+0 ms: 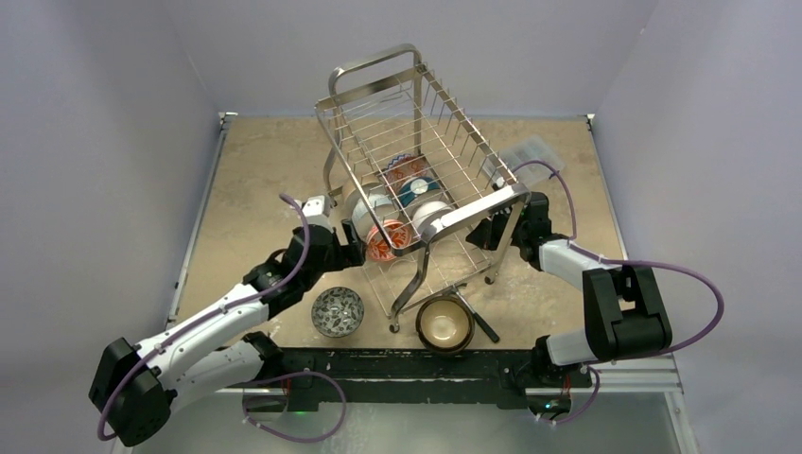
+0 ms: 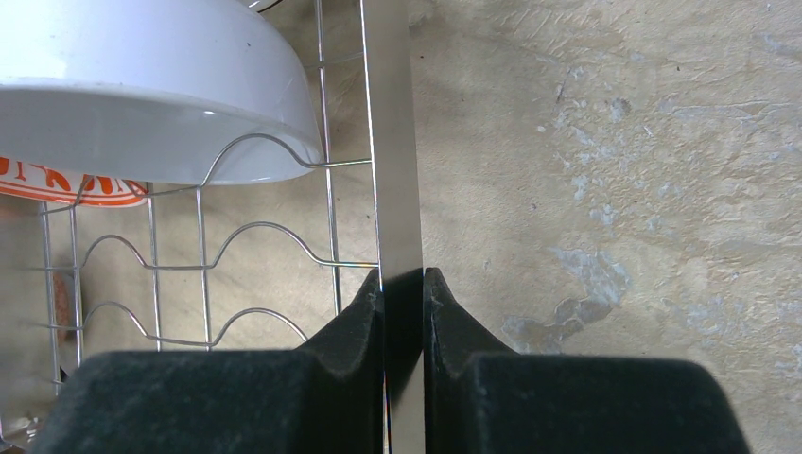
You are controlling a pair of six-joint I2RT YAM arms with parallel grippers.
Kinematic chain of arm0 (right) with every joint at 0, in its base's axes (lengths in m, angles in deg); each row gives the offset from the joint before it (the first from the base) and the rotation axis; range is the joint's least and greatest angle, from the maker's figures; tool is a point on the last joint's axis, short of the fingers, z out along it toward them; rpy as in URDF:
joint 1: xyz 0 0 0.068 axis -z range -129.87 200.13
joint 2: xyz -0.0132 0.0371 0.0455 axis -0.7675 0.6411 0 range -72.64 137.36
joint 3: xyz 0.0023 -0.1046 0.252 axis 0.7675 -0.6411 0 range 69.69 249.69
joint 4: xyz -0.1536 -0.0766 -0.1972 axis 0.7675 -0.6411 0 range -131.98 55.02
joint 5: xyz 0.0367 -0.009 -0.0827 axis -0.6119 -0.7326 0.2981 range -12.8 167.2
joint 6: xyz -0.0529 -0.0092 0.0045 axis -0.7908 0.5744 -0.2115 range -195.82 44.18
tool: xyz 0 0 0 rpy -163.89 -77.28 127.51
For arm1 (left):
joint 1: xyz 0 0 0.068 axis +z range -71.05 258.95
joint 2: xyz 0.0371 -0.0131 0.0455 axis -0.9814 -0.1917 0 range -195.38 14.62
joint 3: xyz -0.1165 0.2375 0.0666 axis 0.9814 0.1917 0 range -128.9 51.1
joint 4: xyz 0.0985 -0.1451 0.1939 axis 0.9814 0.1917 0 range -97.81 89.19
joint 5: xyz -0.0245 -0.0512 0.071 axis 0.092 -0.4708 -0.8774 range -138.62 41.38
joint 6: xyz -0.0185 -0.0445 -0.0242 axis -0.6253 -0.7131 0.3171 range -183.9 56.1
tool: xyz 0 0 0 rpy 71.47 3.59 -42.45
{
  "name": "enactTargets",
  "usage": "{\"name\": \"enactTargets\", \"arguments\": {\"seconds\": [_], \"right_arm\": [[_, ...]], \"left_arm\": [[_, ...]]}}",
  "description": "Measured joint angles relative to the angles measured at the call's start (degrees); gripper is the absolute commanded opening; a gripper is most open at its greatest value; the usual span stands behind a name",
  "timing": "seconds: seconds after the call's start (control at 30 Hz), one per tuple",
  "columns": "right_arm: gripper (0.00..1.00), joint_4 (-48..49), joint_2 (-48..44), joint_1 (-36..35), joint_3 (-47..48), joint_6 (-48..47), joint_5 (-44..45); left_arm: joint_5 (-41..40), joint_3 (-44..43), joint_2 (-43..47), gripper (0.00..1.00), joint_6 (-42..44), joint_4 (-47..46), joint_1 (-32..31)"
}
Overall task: Load the bowls into the dish rack
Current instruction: Adjust the bowl in the dish rack, then adjust the dish rack at the center of the board.
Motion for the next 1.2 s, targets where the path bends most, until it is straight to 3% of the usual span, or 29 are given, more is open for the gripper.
{"name": "enactTargets", "arguments": {"seconds": [0.2,0.4,0.6,0.73,0.83,1.07,1.2], "right_arm": [[0.0,0.0,0.02,0.0,0.0,0.0,-0.04],[0.0,0.44,0.46,0.33,0.0,0.46,-0.92],[0.0,3.02,2.34,0.35,0.13,2.78,-2.95],[0.0,4.26,4.31,0.39,1.09,4.61,-4.85],[0.0,2.25,6.14,0.79,3.63,4.44,-5.11],[0.0,-10.16,9.99,1.22,13.33,1.11,-2.25],[0.0,-11.06,10.8,1.2,14.32,1.46,-2.16]], "left_arm": [[4.55,6.38,-0.11,0.71,-6.01,-0.52,5.7],[16.52,10.78,-5.2,0.65,-9.09,-10.97,12.31],[27.82,9.97,-16.26,0.41,-9.31,-19.43,15.8],[32.81,5.16,-23.67,0.29,-8.63,-20.0,17.35],[36.11,-0.11,-27.98,0.23,-8.17,-15.5,19.08],[36.92,-15.32,-38.84,0.2,-4.37,-3.52,20.79],[36.87,-19.32,-41.77,0.19,-0.42,-0.94,21.66]]}}
